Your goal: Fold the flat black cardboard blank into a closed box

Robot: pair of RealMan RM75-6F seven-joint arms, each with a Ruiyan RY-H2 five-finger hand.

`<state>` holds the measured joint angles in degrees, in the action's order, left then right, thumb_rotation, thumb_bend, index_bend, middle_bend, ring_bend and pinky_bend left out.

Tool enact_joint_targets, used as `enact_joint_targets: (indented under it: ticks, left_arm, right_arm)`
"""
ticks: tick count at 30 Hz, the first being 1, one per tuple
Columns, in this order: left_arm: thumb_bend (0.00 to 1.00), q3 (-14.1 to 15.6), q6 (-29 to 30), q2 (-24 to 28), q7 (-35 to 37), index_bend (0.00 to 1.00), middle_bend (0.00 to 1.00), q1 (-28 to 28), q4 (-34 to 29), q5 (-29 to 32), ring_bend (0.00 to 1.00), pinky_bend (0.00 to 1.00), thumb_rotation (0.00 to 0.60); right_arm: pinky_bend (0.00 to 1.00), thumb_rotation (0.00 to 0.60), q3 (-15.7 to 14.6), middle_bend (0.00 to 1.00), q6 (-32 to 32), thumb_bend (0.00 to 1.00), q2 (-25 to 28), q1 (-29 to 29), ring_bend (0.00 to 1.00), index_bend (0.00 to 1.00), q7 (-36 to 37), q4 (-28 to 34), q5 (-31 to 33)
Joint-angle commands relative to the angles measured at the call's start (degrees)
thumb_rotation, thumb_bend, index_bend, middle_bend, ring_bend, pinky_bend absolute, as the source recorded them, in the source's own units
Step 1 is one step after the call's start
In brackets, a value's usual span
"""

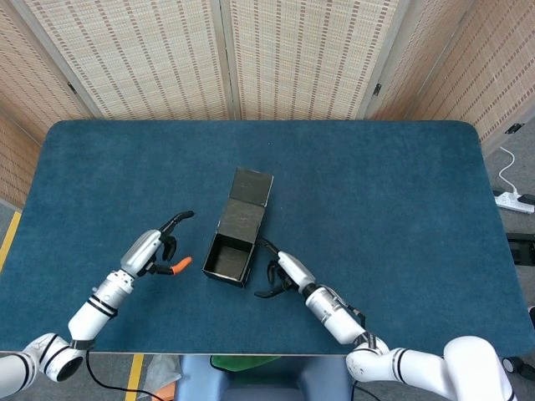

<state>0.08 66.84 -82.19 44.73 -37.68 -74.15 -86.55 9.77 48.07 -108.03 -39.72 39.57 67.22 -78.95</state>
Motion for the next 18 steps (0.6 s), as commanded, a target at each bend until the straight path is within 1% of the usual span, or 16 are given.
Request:
enact_joint_targets:
  ticks: [1, 3, 5, 8, 11, 14, 18]
  left_arm:
    - [0.30, 1.19, -5.39, 0.35, 4.62, 0.00, 0.11, -0.42, 0.68, 1.02, 0.71, 0.76, 0.600]
    - [0.26, 1.83, -8.13, -0.44, 6.40, 0.00, 0.07, -0.87, 2.51, 1.00, 0.69, 0.76, 0.600]
    - [0.25, 2.17, -10.07, -1.59, 7.67, 0.00, 0.04, -1.27, 4.61, 0.88, 0.68, 0.76, 0.600]
    - [0.24, 2.00, -12.92, -3.86, 10.76, 0.00, 0.01, -2.07, 7.98, 1.06, 0.67, 0.76, 0.600]
    - [0.24, 1.56, -15.50, -5.77, 16.47, 0.00, 0.00, -3.43, 10.37, 0.52, 0.67, 0.77, 0.600]
    - [0.24, 1.68, -16.65, -7.17, 20.44, 0.00, 0.00, -4.85, 12.49, -1.23, 0.67, 0.77, 0.600]
    - [0.24, 2.09, -16.95, -8.75, 23.66, 0.00, 0.00, -6.29, 14.71, -3.35, 0.67, 0.77, 0.600]
  right_arm:
    - [1.00, 0.600, -0.47, 0.00, 1.84, 0.00, 3.80, 2.12, 0.61, 0.00, 0.10, 3.60, 0.22]
    - [1.00, 0.600, -0.52, 0.01, 3.63, 0.00, 7.61, 3.47, 0.61, 0.00, 0.89, 7.67, -0.51]
    - [1.00, 0.600, -0.06, 0.02, 5.83, 0.00, 11.48, 4.41, 0.61, 0.00, 1.26, 11.65, -1.69]
    - [1.00, 0.600, 2.11, 0.06, 8.26, 0.00, 17.97, 5.44, 0.61, 0.00, 1.65, 18.41, -1.72]
    - [1.00, 0.600, 4.78, 0.07, 8.53, 0.00, 23.75, 5.69, 0.61, 0.00, 1.98, 24.22, -0.13]
    - [1.00, 0.600, 6.38, 0.08, 8.11, 0.00, 26.50, 5.63, 0.61, 0.00, 1.70, 26.64, 1.81]
    - [1.00, 0.600, 6.81, 0.09, 7.66, 0.00, 27.57, 5.65, 0.61, 0.00, 1.59, 27.76, 3.22]
